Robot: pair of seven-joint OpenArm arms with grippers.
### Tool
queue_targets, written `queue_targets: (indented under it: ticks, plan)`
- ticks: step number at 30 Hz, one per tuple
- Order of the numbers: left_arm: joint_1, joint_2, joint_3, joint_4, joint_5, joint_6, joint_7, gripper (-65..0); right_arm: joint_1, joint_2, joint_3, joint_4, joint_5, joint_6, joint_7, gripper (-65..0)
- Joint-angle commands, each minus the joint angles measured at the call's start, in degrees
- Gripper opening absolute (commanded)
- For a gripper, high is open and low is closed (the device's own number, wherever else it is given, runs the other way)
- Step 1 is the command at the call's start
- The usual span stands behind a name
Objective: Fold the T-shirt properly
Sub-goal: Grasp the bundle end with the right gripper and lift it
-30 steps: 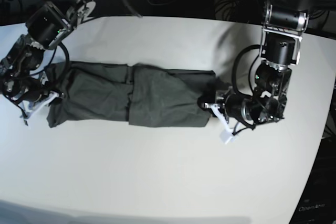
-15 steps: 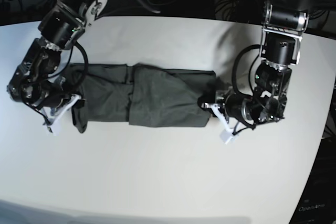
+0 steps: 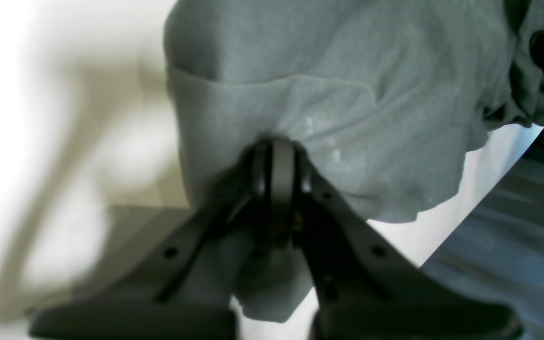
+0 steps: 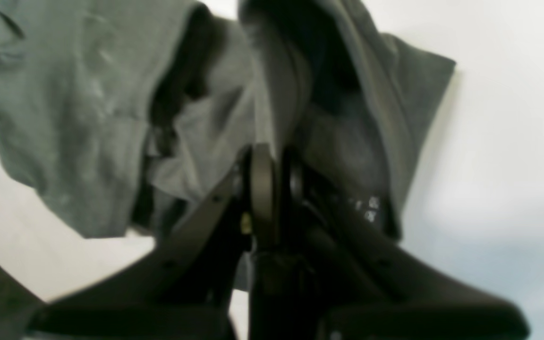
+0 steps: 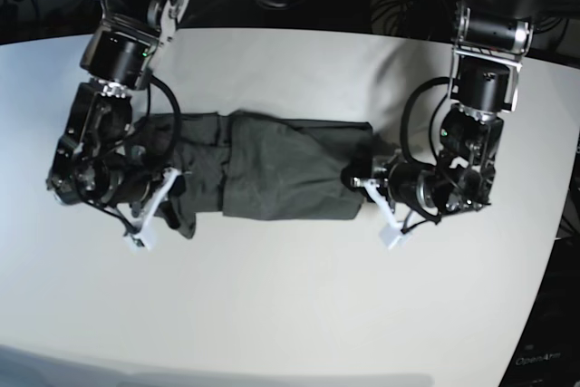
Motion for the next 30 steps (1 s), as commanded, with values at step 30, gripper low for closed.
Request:
queue_targets:
  ticks: [30]
  plan:
    - [-0.1,0.0,0.3,0.0,4.6,1.6,1.0,-63.2,10.6,-6.4,-12.4,-7.5,1.1,0.6,1.4,-64.3]
